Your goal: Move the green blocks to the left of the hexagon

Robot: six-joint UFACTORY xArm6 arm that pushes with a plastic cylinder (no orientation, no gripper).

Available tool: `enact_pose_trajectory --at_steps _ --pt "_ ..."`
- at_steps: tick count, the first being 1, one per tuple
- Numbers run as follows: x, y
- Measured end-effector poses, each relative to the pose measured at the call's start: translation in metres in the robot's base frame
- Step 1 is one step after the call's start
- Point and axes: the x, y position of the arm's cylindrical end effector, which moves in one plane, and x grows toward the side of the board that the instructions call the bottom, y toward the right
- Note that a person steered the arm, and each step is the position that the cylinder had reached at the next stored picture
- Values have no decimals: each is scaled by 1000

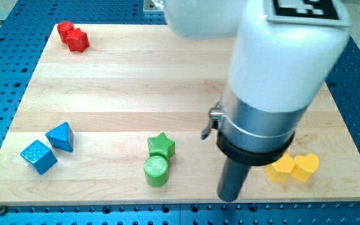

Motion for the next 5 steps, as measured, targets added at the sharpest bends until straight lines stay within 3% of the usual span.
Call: enact_pose_trajectory --at_steps 2,4,5 --pt "0 -132" --pt "-64 -123" --pt "-77 -67"
